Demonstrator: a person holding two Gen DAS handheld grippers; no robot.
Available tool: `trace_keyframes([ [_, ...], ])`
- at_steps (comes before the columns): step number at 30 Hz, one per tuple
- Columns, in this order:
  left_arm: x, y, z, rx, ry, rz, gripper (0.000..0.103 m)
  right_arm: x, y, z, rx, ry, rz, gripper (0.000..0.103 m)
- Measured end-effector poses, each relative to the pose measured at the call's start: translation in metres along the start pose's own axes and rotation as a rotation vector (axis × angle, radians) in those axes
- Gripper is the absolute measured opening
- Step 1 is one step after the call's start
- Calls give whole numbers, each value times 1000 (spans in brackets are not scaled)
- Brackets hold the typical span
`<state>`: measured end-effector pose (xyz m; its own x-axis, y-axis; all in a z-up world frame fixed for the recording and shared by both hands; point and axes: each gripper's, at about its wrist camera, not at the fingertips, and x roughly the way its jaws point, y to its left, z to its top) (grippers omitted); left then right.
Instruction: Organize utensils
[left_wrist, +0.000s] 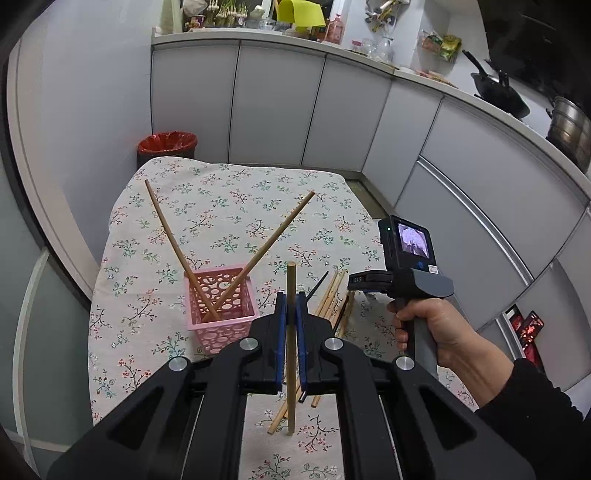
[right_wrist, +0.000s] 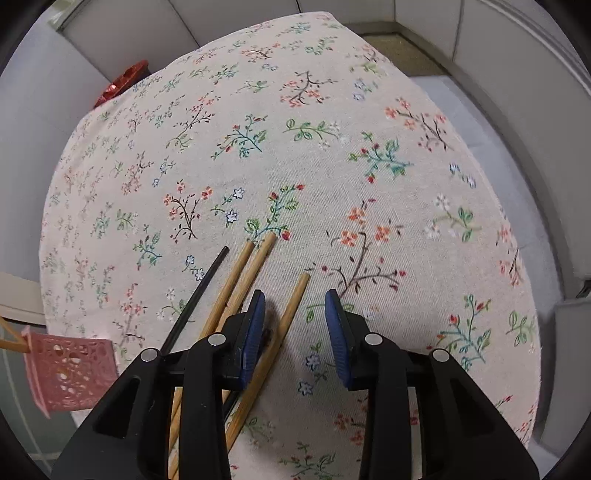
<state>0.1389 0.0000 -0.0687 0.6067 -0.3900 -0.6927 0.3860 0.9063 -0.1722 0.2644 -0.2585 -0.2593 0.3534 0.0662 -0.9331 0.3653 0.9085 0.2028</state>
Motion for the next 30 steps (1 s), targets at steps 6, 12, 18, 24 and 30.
trace_keyframes([
  [6,-1,0,-2,6,-3,18,5,0,3,-2,-52,-24,-70,13],
  [12,1,4,-2,-3,-6,46,5,-6,0,-12,-97,-3,-44,5],
  [18,-7,2,-4,9,-42,72,5,-30,-11,-19,-110,-24,5,4],
  [24,-31,2,-4,13,-112,81,5,-92,-15,-33,-149,-143,97,3],
  [30,-68,6,3,-18,-241,81,5,-174,-10,-63,-238,-308,200,3],
])
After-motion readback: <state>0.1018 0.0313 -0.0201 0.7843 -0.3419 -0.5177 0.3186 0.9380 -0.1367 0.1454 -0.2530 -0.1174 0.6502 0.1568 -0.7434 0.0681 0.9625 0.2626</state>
